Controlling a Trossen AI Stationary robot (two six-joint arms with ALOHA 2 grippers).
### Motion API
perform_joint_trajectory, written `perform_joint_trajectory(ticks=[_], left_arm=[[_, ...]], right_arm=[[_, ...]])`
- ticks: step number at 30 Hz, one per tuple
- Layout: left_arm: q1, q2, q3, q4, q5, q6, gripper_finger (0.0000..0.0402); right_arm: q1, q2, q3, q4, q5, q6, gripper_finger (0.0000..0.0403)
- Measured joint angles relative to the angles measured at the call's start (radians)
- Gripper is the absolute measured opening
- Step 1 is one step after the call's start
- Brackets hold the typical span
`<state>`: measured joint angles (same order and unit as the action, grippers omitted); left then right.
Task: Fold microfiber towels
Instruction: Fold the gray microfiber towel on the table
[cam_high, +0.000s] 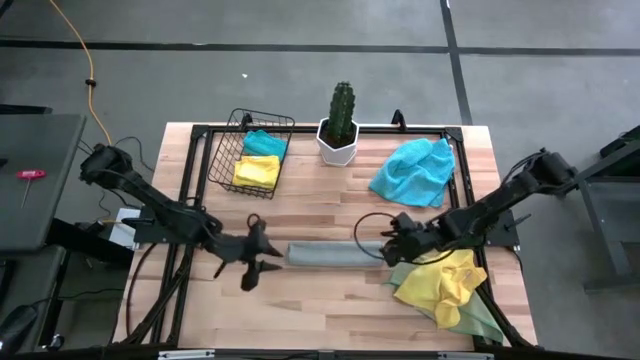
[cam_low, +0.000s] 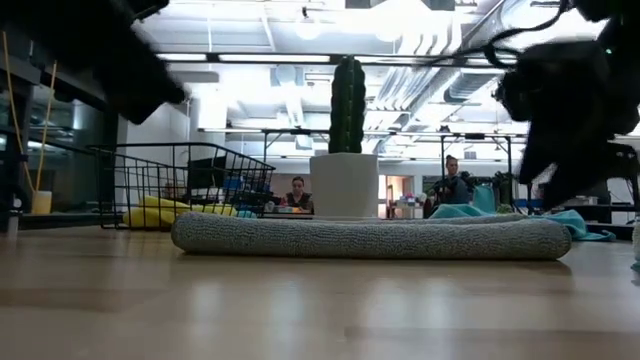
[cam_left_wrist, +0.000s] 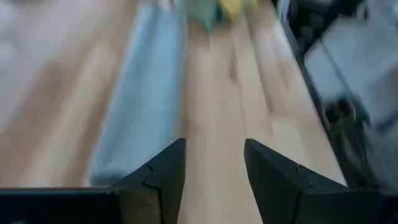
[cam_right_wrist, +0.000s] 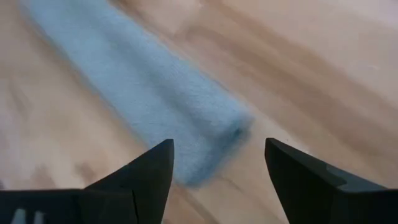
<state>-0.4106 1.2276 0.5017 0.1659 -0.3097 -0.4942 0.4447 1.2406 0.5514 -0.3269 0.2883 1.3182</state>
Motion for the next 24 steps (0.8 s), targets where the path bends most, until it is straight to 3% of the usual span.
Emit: perform_joint_trajectory(ticks=[8,24], left_arm=[[-0.007,-0.04,-0.097,0.009,-0.128,-0.053,0.0152],[0.032,0.087,-0.116,0.079,-0.121,-0.098,0.015]], right_arm=[[-0.027,0.097,-0.032,0.135,-0.095,0.078,0.0244],[-0.025,0.29,-0.02,0.412,-0.094,0.095,0.0243]])
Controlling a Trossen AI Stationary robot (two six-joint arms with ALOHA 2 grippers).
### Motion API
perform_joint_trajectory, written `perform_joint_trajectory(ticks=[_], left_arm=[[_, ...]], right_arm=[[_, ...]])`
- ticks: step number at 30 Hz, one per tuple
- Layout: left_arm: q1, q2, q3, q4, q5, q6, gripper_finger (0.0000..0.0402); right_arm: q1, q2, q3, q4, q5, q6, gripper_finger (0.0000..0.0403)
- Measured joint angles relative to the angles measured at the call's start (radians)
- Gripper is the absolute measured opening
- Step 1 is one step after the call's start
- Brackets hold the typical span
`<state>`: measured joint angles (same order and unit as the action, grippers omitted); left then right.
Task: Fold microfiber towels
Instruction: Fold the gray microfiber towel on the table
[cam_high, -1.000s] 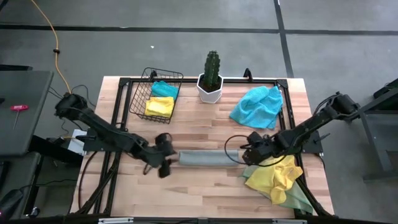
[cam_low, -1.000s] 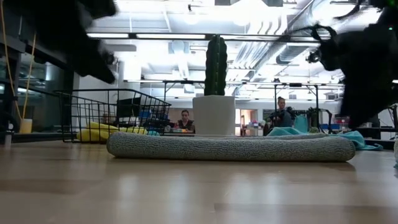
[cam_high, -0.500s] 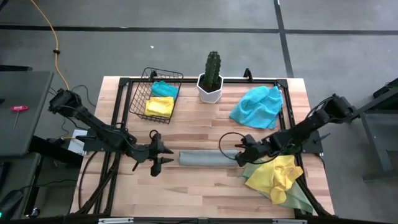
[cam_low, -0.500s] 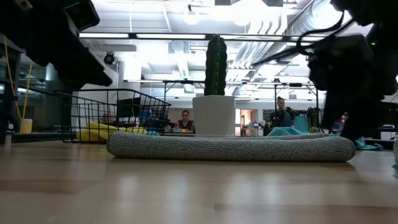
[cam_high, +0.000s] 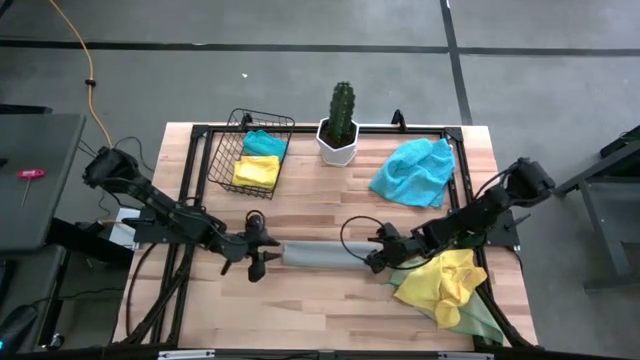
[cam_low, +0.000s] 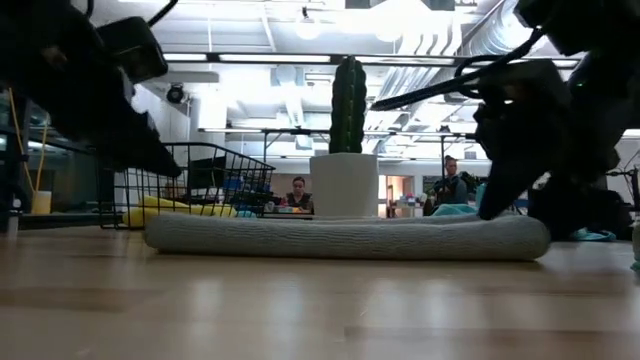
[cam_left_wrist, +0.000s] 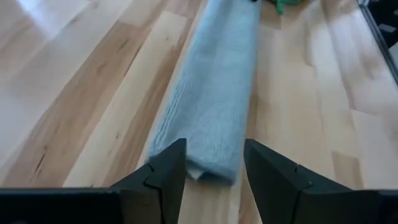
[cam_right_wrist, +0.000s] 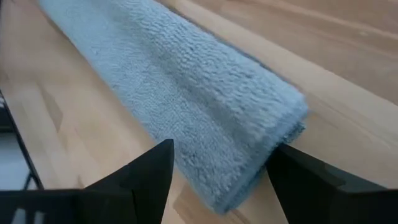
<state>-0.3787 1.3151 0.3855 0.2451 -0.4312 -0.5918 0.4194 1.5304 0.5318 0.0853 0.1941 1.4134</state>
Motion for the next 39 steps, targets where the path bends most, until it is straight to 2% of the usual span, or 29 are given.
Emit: perform_joint_trajectory(ticks=[7,11,15,23,25,30,35,39], left_arm=[[0.034,0.093,0.004,0.047,0.019,-0.02,0.0149],[0.054,0.134,0.004,0.057,0.04,-0.026,0.015],[0.063,0.166,0.004,0.068,0.046,-0.032,0.0149],[0.069,0.176,0.004,0.118,0.047,-0.034,0.0149],[0.069,0.176,0.004,0.139,0.047,-0.034,0.0148],[0.069,0.176,0.004,0.229,0.116,-0.019,0.0148],[0.069,0.187,0.044,0.259,0.052,0.07,0.0147],[0.069,0.26,0.094,0.253,0.036,0.161,0.0138]], right_arm=[[0.0,0.043,0.001,0.048,0.047,-0.007,0.0239],[0.0,0.045,0.0,0.032,0.095,-0.008,0.0214],[0.0,0.044,-0.001,0.026,0.114,-0.043,0.0165],[-0.001,0.046,-0.002,0.005,0.132,-0.106,0.0029],[-0.001,0.046,-0.003,0.003,0.134,-0.133,0.0009],[-0.001,0.044,0.0,-0.042,0.125,-0.138,0.0009],[-0.002,0.043,0.0,-0.057,0.101,-0.152,0.0004],[-0.002,0.043,0.0,-0.058,0.098,-0.164,0.0002]])
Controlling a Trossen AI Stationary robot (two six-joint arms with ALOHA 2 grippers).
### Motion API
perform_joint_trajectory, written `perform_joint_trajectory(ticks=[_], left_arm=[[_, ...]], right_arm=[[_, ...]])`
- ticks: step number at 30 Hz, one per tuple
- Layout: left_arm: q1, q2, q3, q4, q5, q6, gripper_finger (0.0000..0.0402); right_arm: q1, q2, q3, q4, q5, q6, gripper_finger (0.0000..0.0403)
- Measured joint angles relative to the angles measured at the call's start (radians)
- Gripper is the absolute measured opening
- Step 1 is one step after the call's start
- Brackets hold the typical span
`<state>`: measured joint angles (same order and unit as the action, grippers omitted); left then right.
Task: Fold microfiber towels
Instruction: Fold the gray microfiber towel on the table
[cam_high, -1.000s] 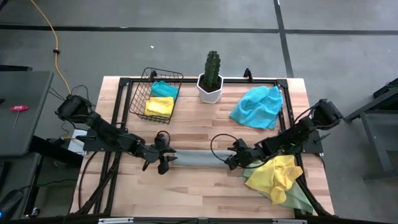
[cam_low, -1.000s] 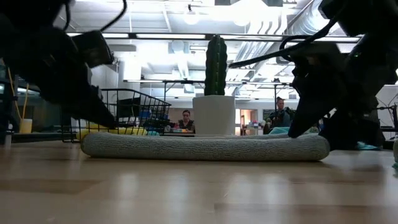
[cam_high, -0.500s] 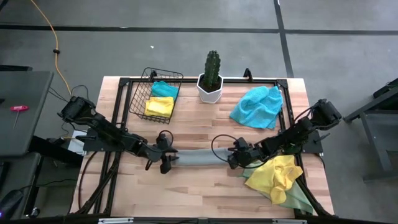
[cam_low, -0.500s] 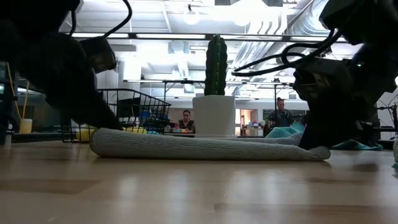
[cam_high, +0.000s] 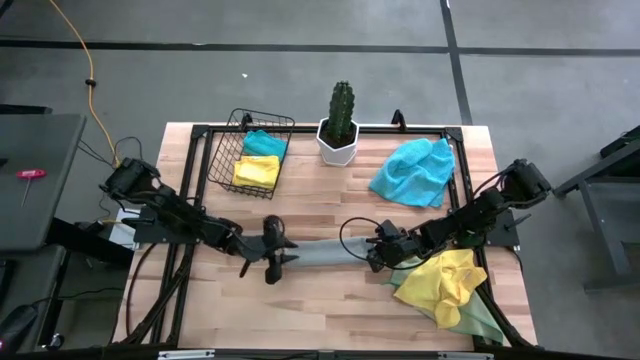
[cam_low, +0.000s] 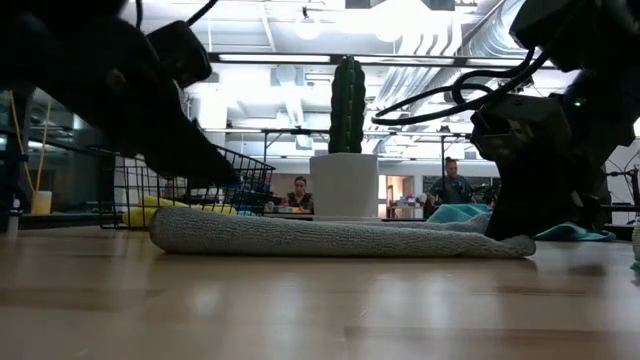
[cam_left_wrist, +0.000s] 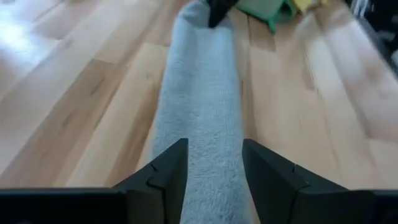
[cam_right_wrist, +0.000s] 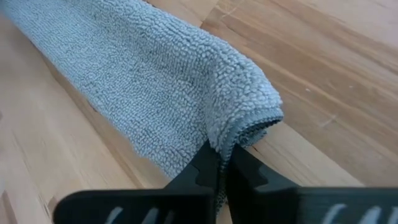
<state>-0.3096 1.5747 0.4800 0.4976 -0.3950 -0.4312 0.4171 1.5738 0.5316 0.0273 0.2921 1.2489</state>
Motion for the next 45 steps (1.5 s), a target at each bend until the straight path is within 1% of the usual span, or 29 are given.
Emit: perform_joint_trajectory(ticks=[2,5,8,10,16,18,21,28,32,37,45], left_arm=[[-0.001,0.05,0.027,-0.016,-0.01,0.021,0.0122],[-0.001,0.105,0.061,-0.094,-0.028,0.013,0.0082],[-0.004,0.116,0.083,-0.175,-0.025,-0.019,0.0031],[-0.013,0.109,0.087,-0.203,-0.02,-0.035,0.0008],[-0.036,0.093,0.088,-0.226,-0.028,-0.047,0.0011],[-0.036,0.094,0.087,-0.229,-0.029,-0.043,0.0004],[-0.023,0.103,0.088,-0.225,-0.035,-0.037,0.0003],[-0.01,0.103,0.087,-0.206,-0.056,-0.023,0.0],[-0.008,0.121,0.088,-0.205,-0.021,-0.032,0.0],[-0.005,0.164,0.091,-0.189,-0.02,-0.04,0.0],[-0.004,0.192,0.09,-0.162,-0.025,-0.047,0.0]], right_arm=[[0.0,0.0,0.0,0.001,-0.001,0.0,0.0002],[0.0,-0.007,-0.001,-0.002,-0.006,-0.004,0.0001],[0.002,-0.035,-0.002,-0.024,-0.023,-0.019,0.0001],[0.002,-0.065,-0.004,-0.063,-0.03,-0.021,0.0001],[0.002,-0.153,-0.006,-0.193,0.0,-0.01,0.0],[0.002,-0.171,-0.006,-0.194,0.017,-0.011,0.0],[0.002,-0.195,-0.006,-0.184,0.025,-0.017,0.0],[0.002,-0.2,-0.005,-0.181,0.024,-0.019,0.0],[0.002,-0.2,-0.005,-0.17,0.025,-0.02,0.0],[0.002,-0.2,-0.003,-0.108,0.026,-0.054,0.0],[0.002,-0.201,-0.002,0.07,0.03,-0.109,0.0]])
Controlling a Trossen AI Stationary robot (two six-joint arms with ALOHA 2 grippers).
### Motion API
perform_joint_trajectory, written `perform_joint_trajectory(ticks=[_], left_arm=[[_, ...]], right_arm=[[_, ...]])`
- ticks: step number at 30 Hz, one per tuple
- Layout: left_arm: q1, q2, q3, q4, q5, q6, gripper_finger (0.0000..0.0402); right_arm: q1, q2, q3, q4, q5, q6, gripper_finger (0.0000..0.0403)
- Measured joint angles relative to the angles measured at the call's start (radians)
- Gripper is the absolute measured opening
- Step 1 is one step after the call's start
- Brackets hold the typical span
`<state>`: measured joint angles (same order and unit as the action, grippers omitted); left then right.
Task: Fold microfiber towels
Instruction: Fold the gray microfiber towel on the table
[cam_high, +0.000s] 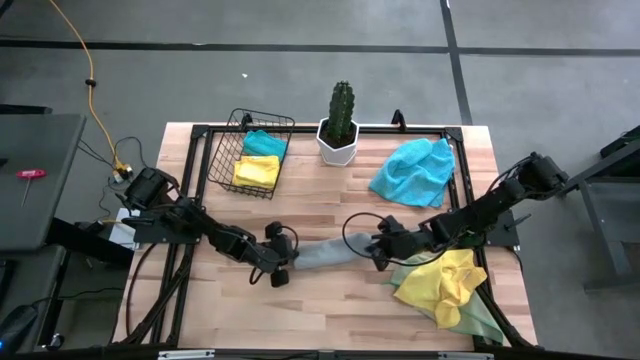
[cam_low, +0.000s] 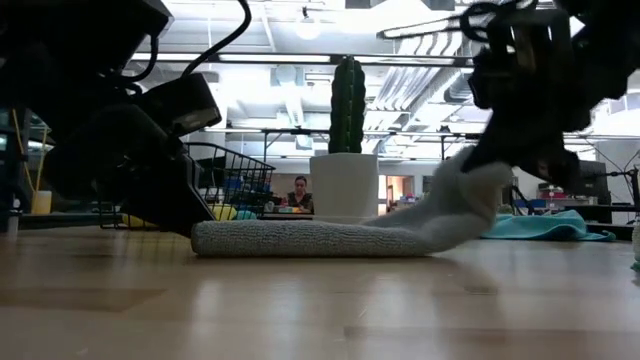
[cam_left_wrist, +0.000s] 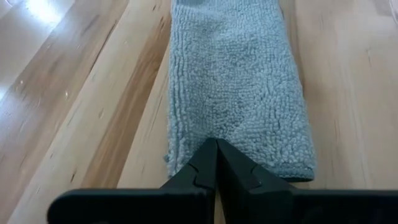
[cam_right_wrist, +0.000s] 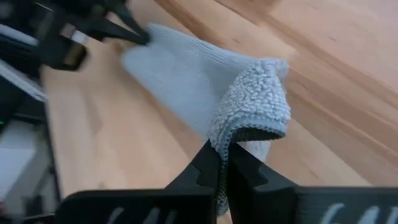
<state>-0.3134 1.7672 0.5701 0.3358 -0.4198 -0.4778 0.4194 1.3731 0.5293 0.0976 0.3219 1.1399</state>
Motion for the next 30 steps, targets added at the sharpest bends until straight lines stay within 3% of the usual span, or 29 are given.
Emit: perform_joint_trajectory(ticks=[17,30], left_arm=[[0.0,0.0,-0.002,0.001,0.0,0.01,0.0],[0.0,0.001,-0.003,0.005,-0.007,0.01,0.0]], right_arm=[[-0.001,0.02,0.001,0.293,0.144,-0.086,0.0],[-0.009,0.225,0.001,0.551,0.114,-0.046,0.0]])
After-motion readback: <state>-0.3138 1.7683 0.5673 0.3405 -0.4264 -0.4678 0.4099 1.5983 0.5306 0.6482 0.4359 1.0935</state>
